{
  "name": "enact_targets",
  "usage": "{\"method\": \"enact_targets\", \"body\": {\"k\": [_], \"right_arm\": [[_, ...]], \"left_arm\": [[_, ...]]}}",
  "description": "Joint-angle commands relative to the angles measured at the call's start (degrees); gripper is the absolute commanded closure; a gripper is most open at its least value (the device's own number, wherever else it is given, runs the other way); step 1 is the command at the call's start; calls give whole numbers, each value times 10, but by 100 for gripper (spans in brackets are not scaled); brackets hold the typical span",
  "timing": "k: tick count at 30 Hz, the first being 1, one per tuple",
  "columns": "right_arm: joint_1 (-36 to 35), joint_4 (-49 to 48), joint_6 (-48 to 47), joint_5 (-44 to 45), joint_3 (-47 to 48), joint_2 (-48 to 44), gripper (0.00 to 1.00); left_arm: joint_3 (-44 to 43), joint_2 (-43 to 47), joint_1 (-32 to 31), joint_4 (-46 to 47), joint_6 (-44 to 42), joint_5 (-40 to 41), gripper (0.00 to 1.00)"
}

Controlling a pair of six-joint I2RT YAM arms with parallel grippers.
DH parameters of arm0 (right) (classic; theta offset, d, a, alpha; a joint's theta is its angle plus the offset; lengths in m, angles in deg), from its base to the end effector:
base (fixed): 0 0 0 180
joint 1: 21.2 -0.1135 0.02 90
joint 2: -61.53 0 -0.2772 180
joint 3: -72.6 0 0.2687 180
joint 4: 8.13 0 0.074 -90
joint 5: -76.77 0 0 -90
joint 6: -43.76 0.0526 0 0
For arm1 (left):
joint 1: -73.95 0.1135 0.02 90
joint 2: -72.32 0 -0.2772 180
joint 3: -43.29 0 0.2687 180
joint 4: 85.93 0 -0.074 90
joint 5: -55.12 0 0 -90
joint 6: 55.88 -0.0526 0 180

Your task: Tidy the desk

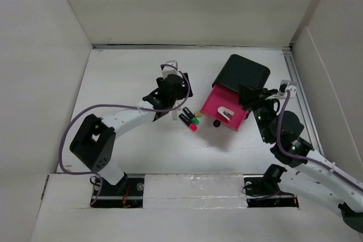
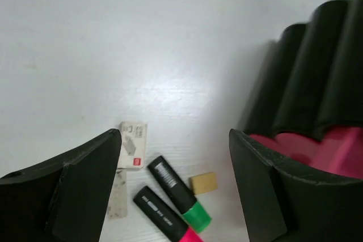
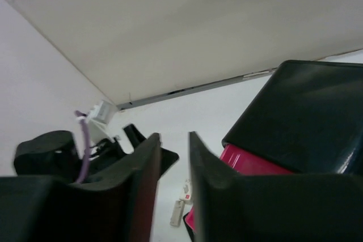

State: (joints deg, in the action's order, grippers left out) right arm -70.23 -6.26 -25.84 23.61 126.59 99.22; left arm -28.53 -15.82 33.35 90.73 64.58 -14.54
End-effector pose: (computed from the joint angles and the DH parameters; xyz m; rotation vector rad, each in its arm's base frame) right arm 0.1359 0.1084 0.3873 0.2166 1.3780 0.5906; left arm 0.3042 -0.2367 0.2736 -0.0716 1.9222 -0.5028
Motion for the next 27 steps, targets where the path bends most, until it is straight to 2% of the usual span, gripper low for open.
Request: {"method": "enact_targets", "body": {"k": [1,5,12,20,23,26,27], "right_arm": [[4,-15,-3,-10,8,7,63],[4,-15,-5,-11,6,5,53],[4,-15,-5,-13,6,15,49],[10,-15,-7,-13,8,21,48],[10,-15,-7,-13,7,21,48],[10,-16,-8,-11,6,20,48],[10,-16,-8,-12,6,21,48]], "left_arm": [[-27,-51,-10,-36,2,-3,22],[-42,-89,-10,-39,-6,4,21],[-59,-138,-10,-41,-15,51,22],[-81,-193,-10,-49,-16,78,31],[-83,-206,-3,-45,-15,74,37],[-75,-207,14,-32,-15,53,48],[-74,-208,20,-31,-15,46,55]]}}
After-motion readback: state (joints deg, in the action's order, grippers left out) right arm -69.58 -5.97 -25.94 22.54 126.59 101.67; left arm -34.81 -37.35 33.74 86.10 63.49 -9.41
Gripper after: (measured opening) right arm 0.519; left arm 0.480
